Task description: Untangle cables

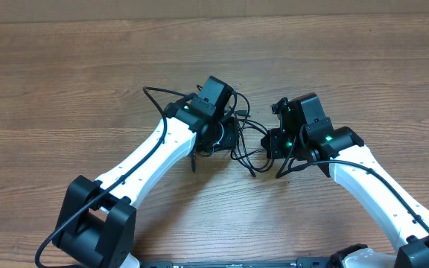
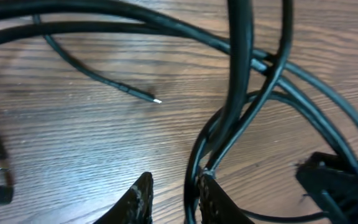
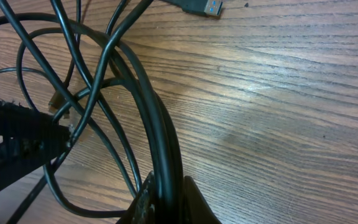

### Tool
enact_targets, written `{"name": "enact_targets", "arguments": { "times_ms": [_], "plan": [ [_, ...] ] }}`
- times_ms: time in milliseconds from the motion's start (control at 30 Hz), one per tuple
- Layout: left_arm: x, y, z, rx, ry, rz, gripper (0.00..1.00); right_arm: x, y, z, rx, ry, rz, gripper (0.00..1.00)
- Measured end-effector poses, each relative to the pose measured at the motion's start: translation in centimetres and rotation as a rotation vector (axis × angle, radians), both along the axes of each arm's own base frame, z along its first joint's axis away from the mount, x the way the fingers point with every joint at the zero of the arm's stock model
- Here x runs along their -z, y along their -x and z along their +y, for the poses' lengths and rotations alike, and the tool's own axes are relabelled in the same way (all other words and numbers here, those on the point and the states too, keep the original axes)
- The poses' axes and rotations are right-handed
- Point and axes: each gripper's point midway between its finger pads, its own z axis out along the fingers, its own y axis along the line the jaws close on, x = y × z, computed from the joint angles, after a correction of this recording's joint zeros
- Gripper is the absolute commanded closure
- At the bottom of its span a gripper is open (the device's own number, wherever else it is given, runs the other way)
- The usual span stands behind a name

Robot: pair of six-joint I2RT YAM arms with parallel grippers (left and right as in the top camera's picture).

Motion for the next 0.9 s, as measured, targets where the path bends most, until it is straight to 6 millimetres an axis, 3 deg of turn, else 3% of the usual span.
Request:
{"name": "enact_targets", "arguments": {
  "times_ms": [433, 767, 900],
  "plan": [
    [0.4, -0.1, 0.7, -0.013, -0.045, -0.008, 0.77, 0.0, 0.0, 0.0, 0.000, 0.000, 0.000, 0.96],
    [4.4, 1.5, 0.8, 0.005, -0.087, 0.136, 0.92, 0.0, 0.1, 0.2, -0.007, -0.009, 0.005, 0.96],
    [4.9, 2.1, 1.1, 0.012, -0.107, 0.167, 0.96, 0.0, 0.1, 0.2, -0.008, -0.011, 0.005, 0.96]
  ]
}}
